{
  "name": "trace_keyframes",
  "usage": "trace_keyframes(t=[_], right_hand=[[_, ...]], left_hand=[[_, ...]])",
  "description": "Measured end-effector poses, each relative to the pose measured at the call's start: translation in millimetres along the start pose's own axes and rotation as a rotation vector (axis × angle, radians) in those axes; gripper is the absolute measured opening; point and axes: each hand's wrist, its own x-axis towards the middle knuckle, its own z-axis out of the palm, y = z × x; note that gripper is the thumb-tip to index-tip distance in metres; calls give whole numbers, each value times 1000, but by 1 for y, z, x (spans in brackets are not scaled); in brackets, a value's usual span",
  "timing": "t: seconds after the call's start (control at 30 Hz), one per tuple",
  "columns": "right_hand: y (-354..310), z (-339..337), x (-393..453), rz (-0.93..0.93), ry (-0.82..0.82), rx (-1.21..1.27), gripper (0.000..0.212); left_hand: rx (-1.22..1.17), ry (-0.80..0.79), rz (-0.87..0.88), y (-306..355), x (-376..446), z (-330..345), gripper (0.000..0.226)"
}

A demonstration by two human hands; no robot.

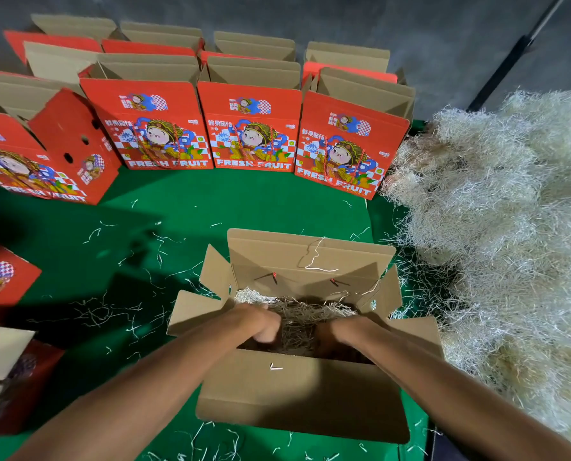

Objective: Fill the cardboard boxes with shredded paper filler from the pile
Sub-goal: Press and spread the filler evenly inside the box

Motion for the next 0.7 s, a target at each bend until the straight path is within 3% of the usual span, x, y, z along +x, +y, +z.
trace_keyframes(t=[0.07,0.37,0.5,0.6,0.7], right_hand=[[3,3,-6,161,-58,71,35],[-8,10,-11,401,-45,-30,41],[0,1,-16,372,88,162,34],[8,-5,-22,205,315,372,21],[2,-7,-19,109,387,524,23]], left_hand=[[-2,-47,4,4,-3,-4,44],[183,-10,-53,9,-18,4,68],[65,137,-4,6,-28,-7,39],[-92,286,65,8,-33,-15,21],[-184,266,83,17,-35,-18,10]])
